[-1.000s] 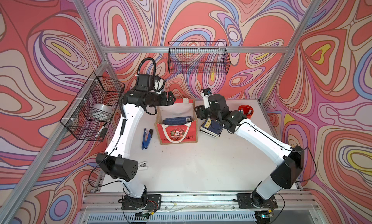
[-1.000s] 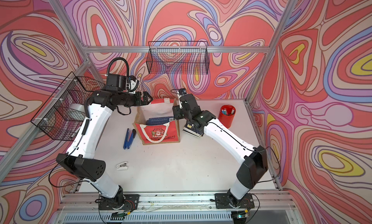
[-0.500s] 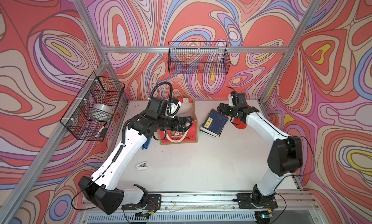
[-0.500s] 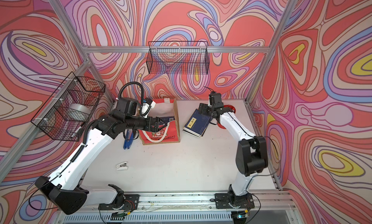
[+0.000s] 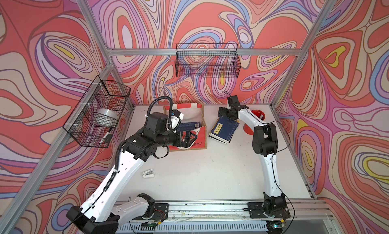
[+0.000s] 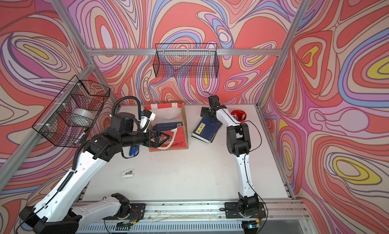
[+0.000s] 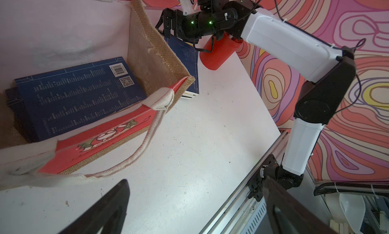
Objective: Put the books into the canvas bag
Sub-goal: Move the books to the book.
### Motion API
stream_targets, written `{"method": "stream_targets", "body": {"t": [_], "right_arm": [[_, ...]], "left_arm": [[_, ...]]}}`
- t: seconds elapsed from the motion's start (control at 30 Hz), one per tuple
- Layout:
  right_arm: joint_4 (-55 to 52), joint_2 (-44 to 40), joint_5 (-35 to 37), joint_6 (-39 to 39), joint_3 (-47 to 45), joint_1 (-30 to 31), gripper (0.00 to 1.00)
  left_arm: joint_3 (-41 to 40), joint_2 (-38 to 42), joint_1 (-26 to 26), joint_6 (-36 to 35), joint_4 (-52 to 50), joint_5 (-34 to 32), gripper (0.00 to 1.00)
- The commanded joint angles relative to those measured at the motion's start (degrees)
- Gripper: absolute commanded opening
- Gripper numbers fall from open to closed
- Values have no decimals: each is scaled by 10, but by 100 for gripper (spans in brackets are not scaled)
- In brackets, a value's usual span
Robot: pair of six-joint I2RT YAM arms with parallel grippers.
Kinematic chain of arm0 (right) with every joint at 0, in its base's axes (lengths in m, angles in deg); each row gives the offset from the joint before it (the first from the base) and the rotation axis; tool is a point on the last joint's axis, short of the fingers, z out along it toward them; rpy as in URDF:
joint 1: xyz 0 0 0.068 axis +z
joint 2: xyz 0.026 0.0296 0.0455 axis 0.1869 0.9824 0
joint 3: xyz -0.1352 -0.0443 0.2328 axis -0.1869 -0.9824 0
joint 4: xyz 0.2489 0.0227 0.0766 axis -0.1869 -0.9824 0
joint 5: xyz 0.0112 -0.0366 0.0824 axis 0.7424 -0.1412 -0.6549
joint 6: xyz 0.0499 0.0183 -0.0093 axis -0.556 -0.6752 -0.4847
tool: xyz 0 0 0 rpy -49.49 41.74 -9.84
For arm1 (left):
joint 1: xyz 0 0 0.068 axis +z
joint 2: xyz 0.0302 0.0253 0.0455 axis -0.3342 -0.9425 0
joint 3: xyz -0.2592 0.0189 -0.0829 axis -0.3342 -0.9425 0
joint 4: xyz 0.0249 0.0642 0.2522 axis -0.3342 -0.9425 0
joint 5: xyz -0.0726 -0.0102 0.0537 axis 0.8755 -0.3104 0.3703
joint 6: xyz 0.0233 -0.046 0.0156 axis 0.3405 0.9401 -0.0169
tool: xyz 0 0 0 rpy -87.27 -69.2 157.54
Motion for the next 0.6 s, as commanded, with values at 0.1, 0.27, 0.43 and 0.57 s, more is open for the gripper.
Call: {"method": "stream_targets", "body": {"t": [0.1, 0.27, 0.43, 0.57], "right_arm": [[-94, 19, 11, 23, -7, 7, 98], [-94, -32, -4, 39, -109, 14, 98], [-55, -98, -5, 47, -235, 16, 98], [-52, -125, -2, 54, -291, 20, 98]], "left_arm": [[-4, -14, -2, -8, 10, -8, 100], [-11, -29, -2, -3, 29, 7, 100], [-32, -25, -1, 8, 56, 16, 100], [-38, -21, -1, 11, 58, 22, 100]]}}
